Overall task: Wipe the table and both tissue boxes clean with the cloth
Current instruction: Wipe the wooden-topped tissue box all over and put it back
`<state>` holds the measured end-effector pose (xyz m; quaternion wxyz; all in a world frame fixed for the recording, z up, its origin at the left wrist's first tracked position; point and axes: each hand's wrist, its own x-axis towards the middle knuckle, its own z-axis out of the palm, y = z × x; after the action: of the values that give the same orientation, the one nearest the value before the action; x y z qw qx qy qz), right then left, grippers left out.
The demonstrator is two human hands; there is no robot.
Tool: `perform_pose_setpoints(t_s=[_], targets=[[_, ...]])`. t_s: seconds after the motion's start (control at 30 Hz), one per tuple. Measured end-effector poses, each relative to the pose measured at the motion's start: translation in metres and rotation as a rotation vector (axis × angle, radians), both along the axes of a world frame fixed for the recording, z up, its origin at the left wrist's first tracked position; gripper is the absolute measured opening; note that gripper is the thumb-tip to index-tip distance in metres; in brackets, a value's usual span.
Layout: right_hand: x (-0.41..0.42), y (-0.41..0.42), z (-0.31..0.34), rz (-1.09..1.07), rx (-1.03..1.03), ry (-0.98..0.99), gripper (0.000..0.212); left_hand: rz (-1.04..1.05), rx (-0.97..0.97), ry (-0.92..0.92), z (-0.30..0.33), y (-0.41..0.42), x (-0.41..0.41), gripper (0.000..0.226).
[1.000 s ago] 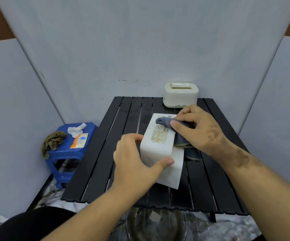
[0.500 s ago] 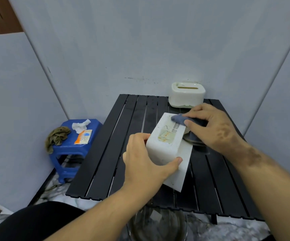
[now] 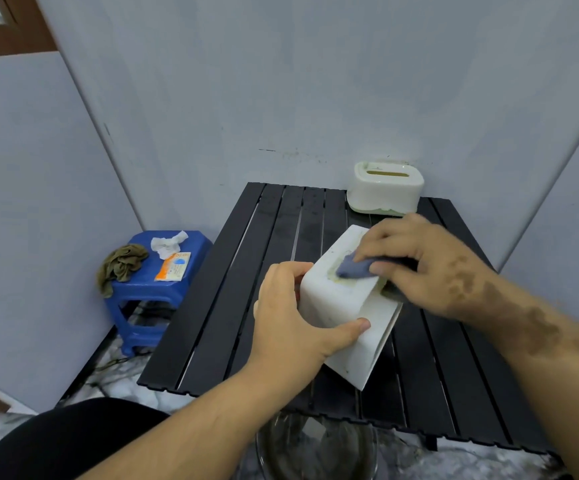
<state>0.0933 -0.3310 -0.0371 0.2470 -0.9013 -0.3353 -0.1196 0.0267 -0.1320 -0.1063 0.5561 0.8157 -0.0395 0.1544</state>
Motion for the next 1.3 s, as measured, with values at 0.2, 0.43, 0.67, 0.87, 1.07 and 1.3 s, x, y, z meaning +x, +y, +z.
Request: perform_pose_setpoints(t_s=[0.2, 0.43, 0.67, 0.87, 1.07, 1.3], targets=[[-0.012, 0.006, 0.008, 0.244, -0.054, 0.046, 0.030, -0.025, -0.004, 0.029, 0.001, 0.004, 0.000, 0.069], [0.003, -0.011, 0.012, 0.175, -0.039, 0.075, 0.039, -0.017, 0.013, 0.041, 0.003, 0.001, 0.000, 0.073], [-0.010, 0.026, 0.003, 0.096, -0.083, -0.041, 0.027, -0.028, 0.007, 0.036, 0.005, -0.004, 0.000, 0.067], [0.017, -0.004, 0.004, -0.022, 0.056, 0.053, 0.036, -0.046, 0.012, 0.064, 0.006, -0.006, 0.003, 0.069], [0.000, 0.021, -0.001, -0.018, 0.018, 0.005, 0.020, -0.046, -0.009, 0.057, 0.004, -0.006, 0.004, 0.068], [0.031, 0.003, -0.003, -0.159, 0.185, 0.079, 0.008, -0.044, 0.016, 0.093, 0.004, -0.010, 0.005, 0.072]])
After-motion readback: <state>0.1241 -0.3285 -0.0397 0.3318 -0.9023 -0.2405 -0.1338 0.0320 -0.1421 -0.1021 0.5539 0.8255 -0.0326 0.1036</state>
